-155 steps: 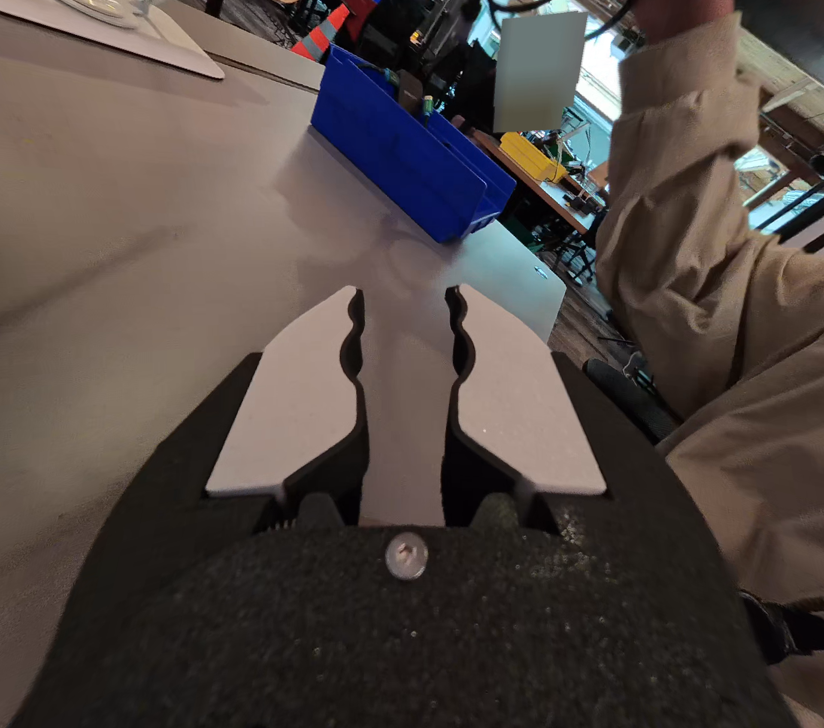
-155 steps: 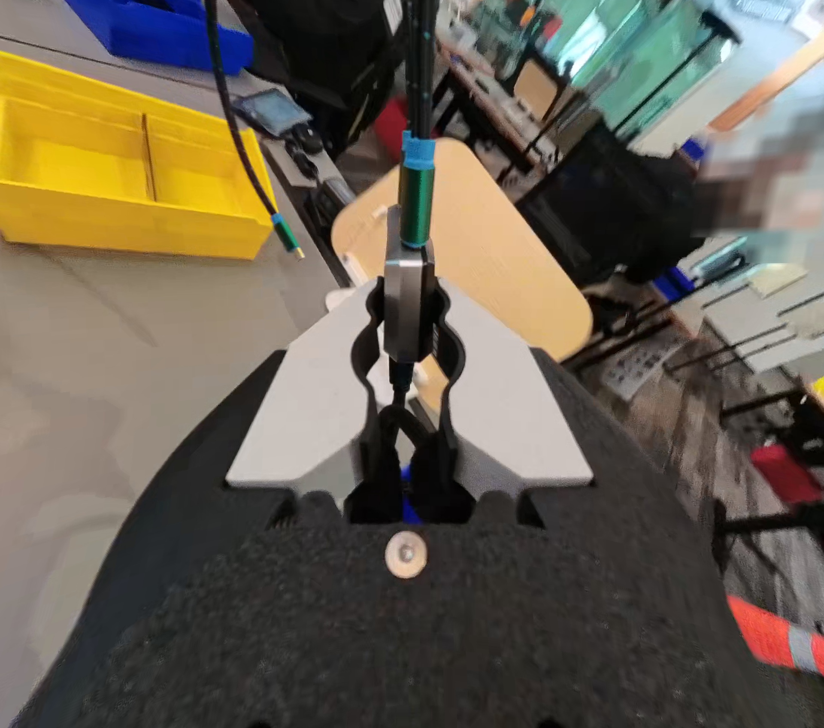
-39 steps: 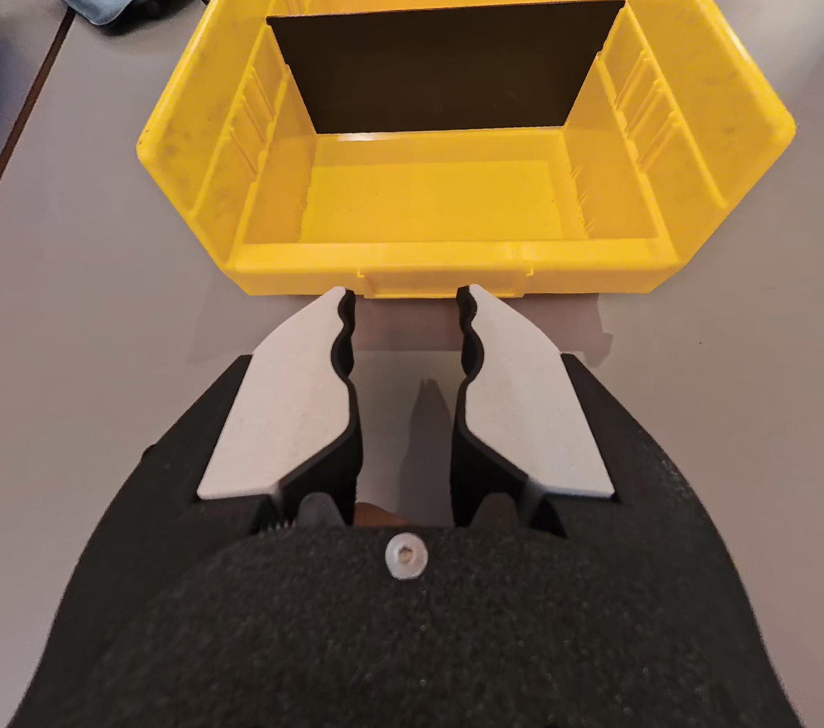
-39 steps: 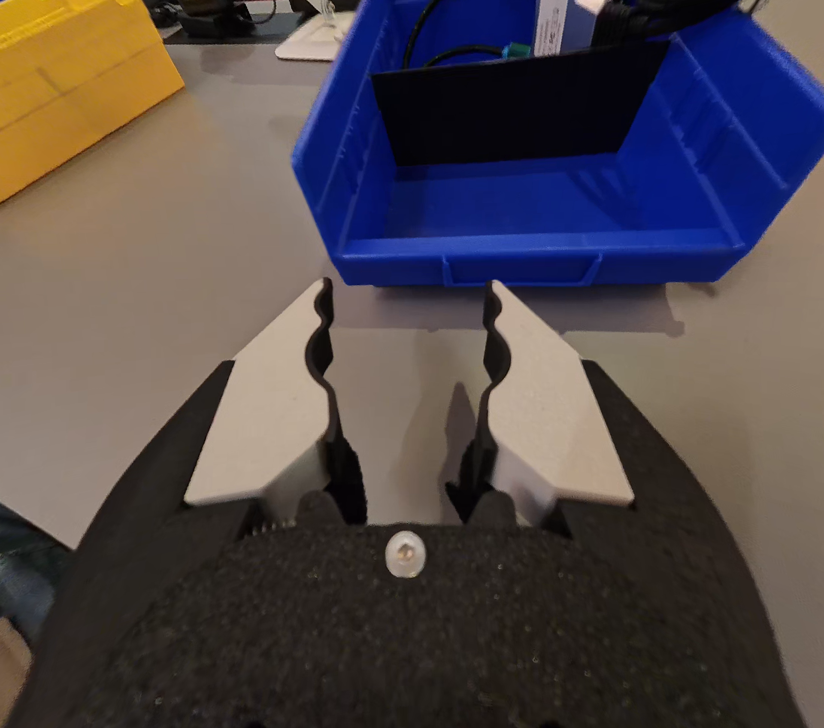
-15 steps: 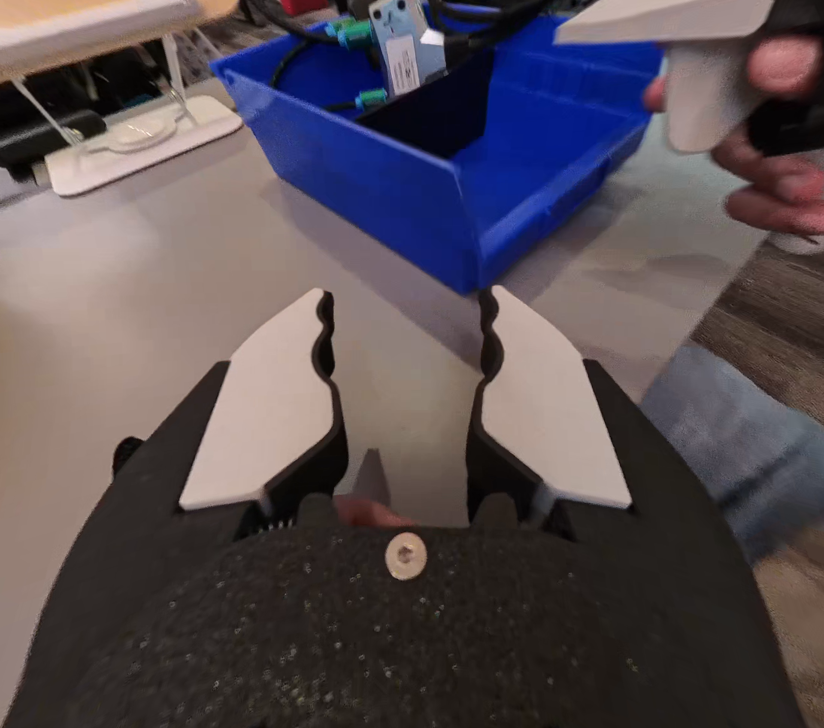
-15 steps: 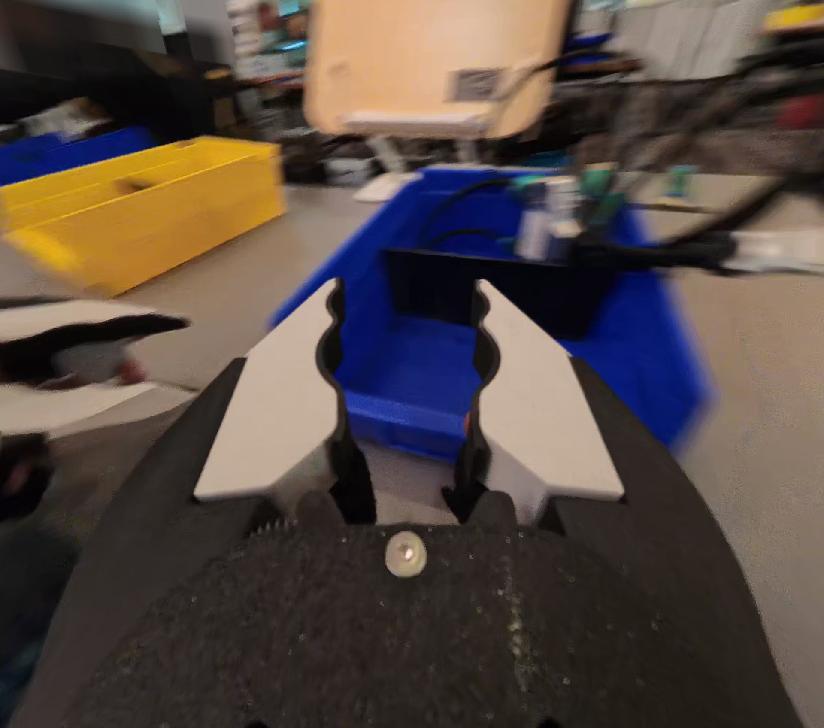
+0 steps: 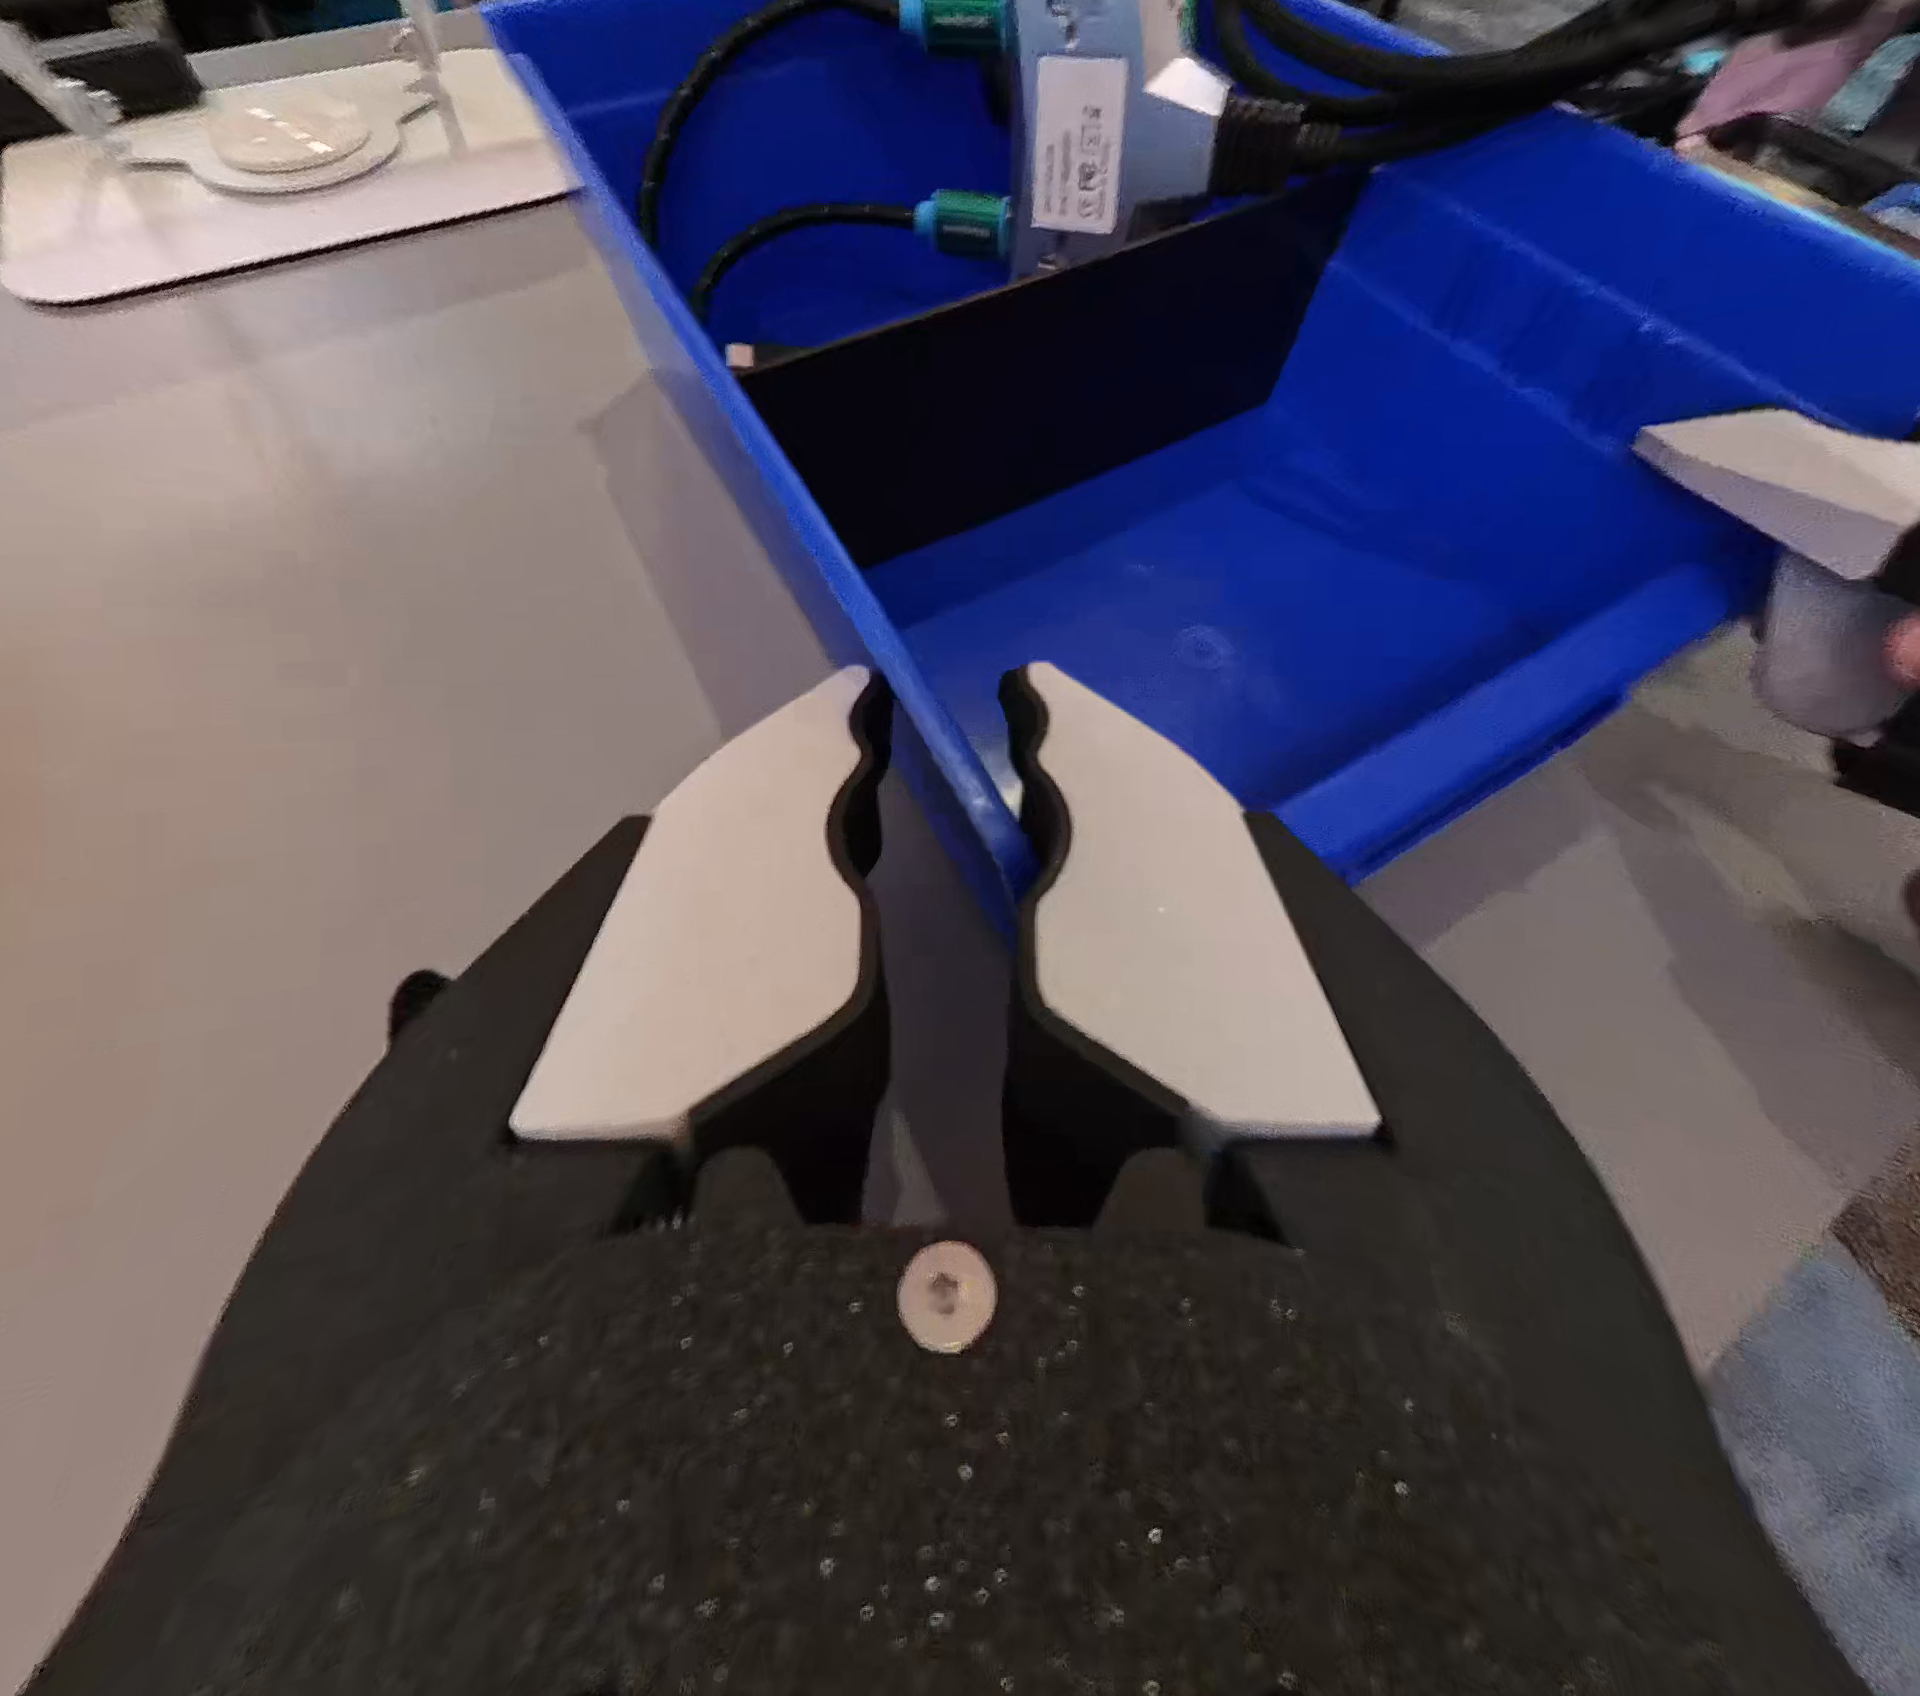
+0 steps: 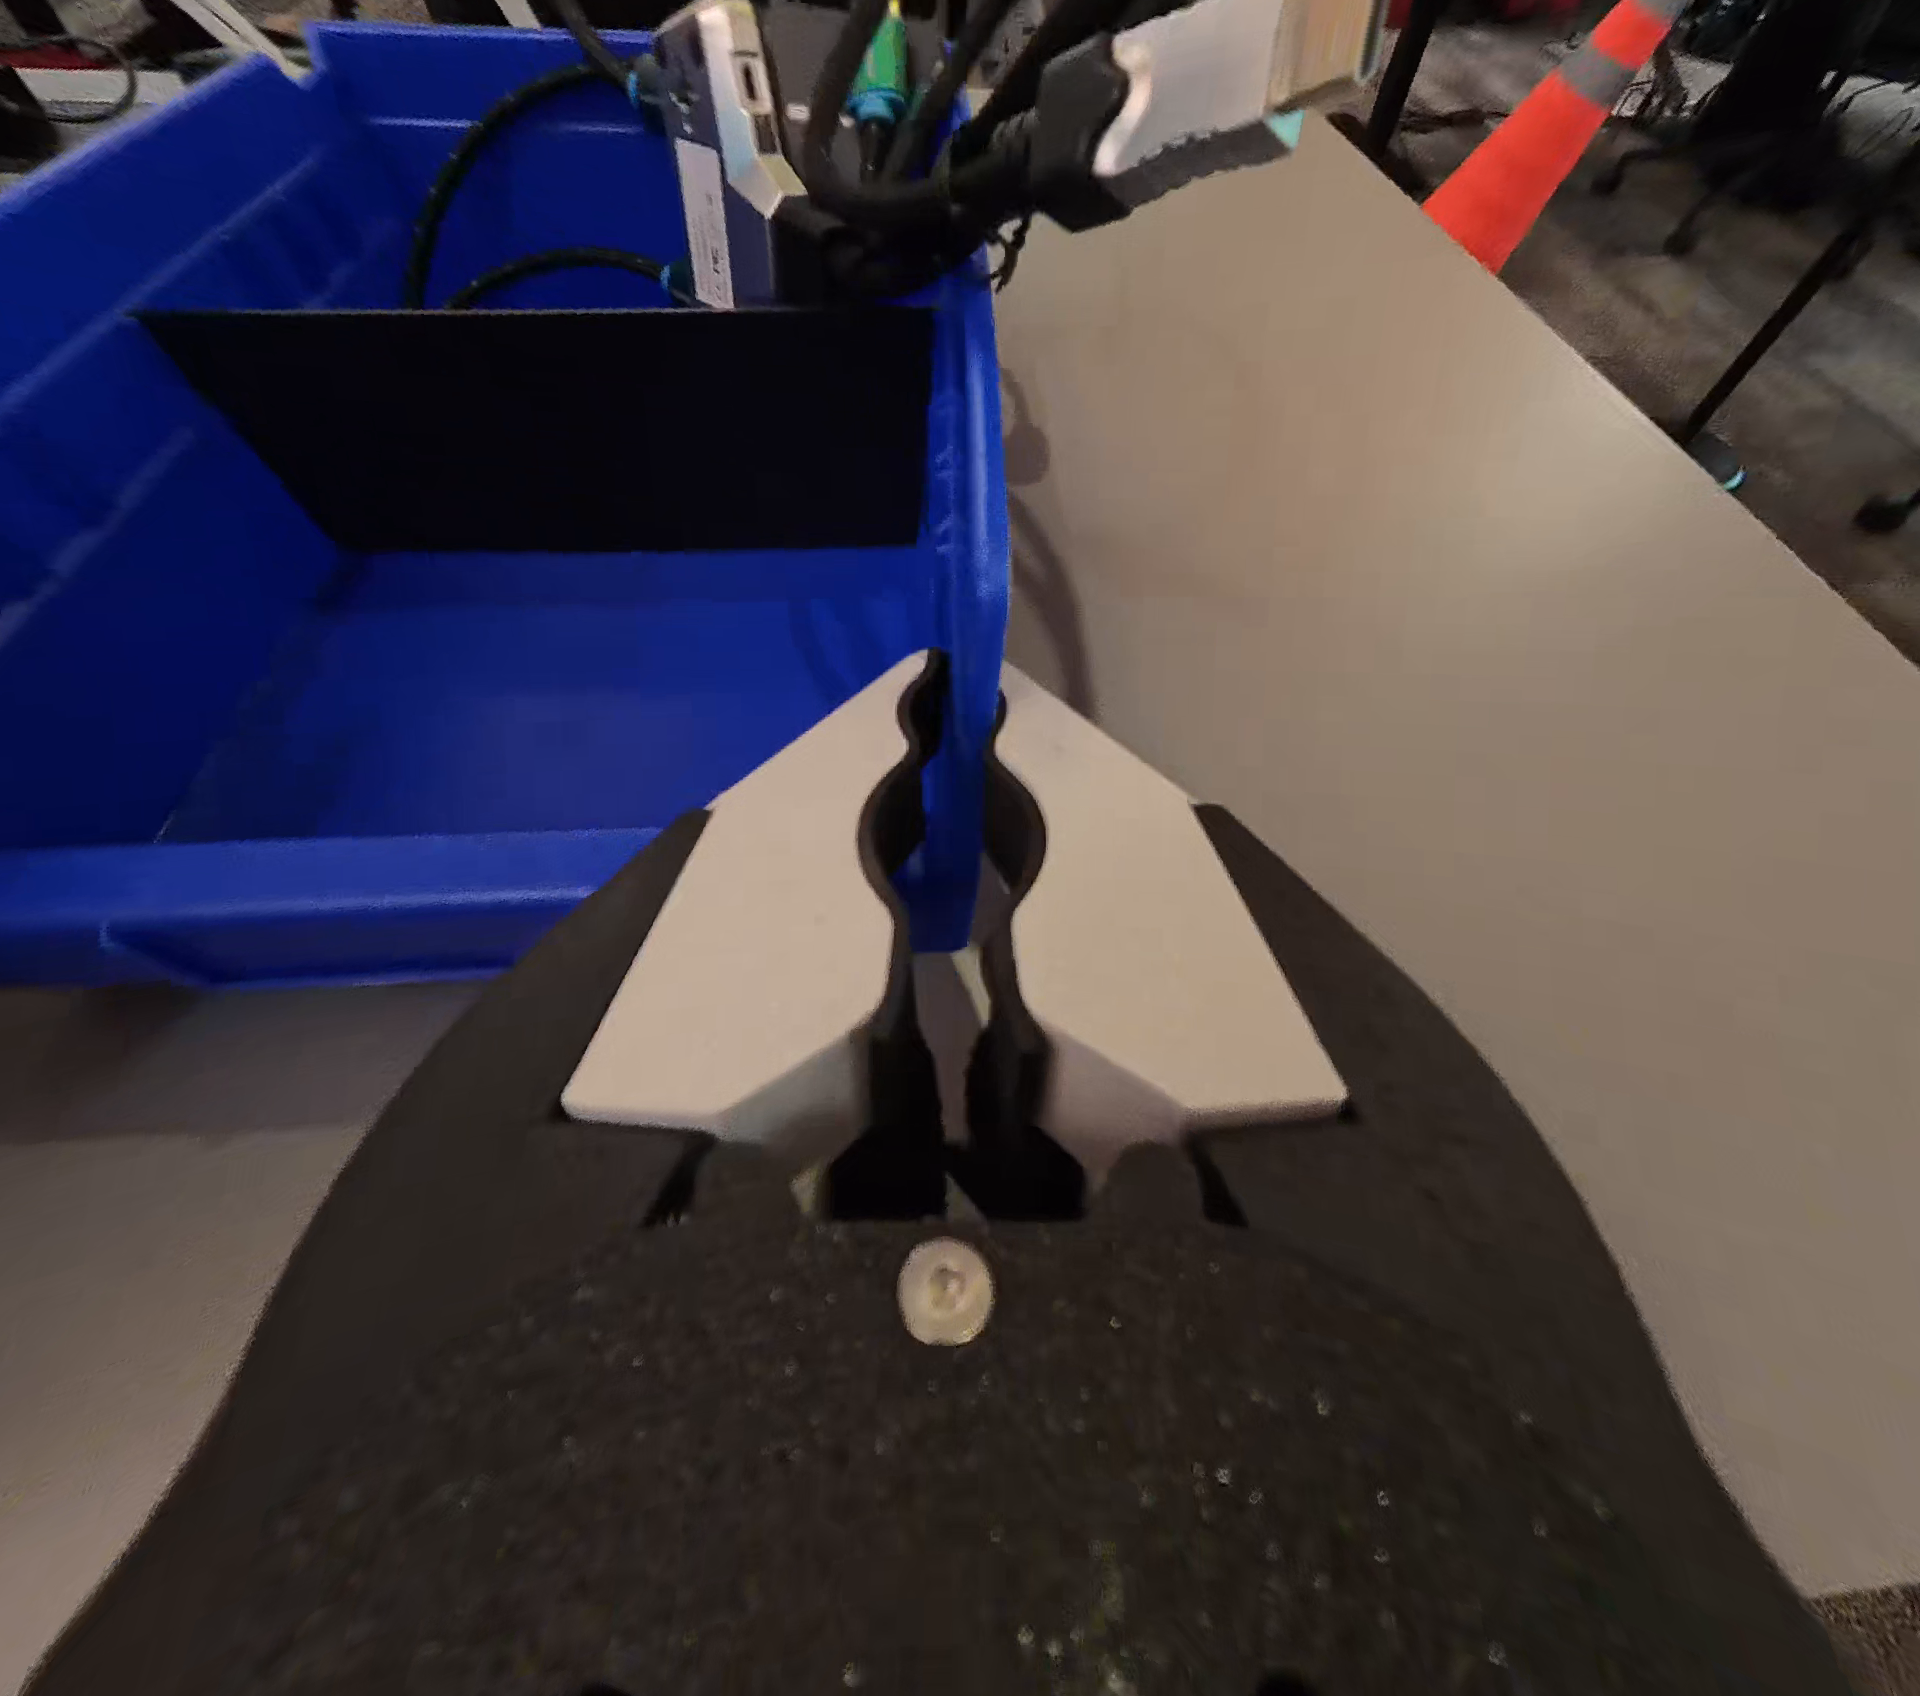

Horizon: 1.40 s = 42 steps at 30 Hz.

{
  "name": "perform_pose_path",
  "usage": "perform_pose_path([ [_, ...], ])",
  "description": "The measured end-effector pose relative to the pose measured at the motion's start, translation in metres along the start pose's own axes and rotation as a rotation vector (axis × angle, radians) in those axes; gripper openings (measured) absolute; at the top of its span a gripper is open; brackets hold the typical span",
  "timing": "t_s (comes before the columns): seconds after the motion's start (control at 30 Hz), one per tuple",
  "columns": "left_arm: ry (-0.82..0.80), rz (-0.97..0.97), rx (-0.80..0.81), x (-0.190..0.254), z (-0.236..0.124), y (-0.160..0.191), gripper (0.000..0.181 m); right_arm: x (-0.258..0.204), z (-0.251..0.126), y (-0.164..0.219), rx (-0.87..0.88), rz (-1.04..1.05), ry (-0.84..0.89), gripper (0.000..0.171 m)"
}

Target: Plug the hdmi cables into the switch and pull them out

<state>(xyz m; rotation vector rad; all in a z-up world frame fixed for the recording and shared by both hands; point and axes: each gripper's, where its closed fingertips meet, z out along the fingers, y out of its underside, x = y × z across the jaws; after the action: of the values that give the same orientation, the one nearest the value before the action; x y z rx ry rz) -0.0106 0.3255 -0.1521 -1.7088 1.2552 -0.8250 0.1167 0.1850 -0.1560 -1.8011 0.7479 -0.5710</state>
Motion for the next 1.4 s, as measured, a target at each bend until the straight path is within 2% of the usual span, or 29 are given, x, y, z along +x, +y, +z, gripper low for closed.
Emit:
perform_pose_path([
  [0.17, -0.087, -0.067, -0.002, -0.047, -0.023, 0.002, 0.011, -0.045, -0.016, -0.009, 0.025, -0.093, 0.045, 0.000],
  [0.4, -0.248, -0.060, 0.037, -0.129, -0.070, 0.004, 0.005, -0.135, -0.016, -0.028, 0.126, -0.149, -0.027, 0.001],
  [0.63, -0.333, -0.079, -0.009, -0.166, -0.085, 0.026, 0.004, -0.182, 0.006, -0.012, 0.025, -0.117, -0.189, 0.001],
  [0.8, -0.307, -0.001, -0.009, -0.168, -0.090, 0.030, 0.011, -0.189, 0.009, -0.004, -0.031, -0.058, -0.278, 0.004],
  [0.87, -0.301, 0.025, 0.095, -0.169, -0.110, 0.016, 0.034, -0.191, -0.005, -0.008, -0.013, -0.063, -0.358, 0.009],
  [0.9, -0.318, 0.005, 0.168, -0.175, -0.127, 0.006, 0.036, -0.192, -0.016, -0.010, 0.013, -0.083, -0.411, 0.020],
  [1.0, -0.433, -0.118, 0.420, -0.222, -0.200, -0.019, 0.029, -0.184, -0.045, -0.008, 0.050, -0.158, -0.493, 0.034],
  [1.03, -0.486, -0.138, 0.431, -0.247, -0.219, -0.015, 0.029, -0.180, -0.053, -0.004, 0.049, -0.166, -0.506, 0.042],
  [1.1, -0.576, -0.176, 0.354, -0.303, -0.241, 0.006, 0.034, -0.174, -0.069, 0.000, 0.071, -0.149, -0.531, 0.044],
  [1.2, -0.575, -0.226, 0.183, -0.379, -0.245, 0.041, 0.052, -0.177, -0.082, -0.006, 0.121, -0.147, -0.557, 0.044],
  [1.27, -0.622, -0.153, 0.134, -0.421, -0.246, 0.044, 0.074, -0.184, -0.081, -0.008, 0.132, -0.160, -0.565, 0.044],
  [1.33, -0.643, -0.047, 0.102, -0.448, -0.241, 0.038, 0.069, -0.194, -0.077, 0.002, 0.099, -0.154, -0.588, 0.044],
  [1.4, -0.595, -0.036, 0.030, -0.464, -0.223, 0.041, 0.073, -0.203, -0.077, 0.006, 0.075, -0.124, -0.614, 0.044],
])
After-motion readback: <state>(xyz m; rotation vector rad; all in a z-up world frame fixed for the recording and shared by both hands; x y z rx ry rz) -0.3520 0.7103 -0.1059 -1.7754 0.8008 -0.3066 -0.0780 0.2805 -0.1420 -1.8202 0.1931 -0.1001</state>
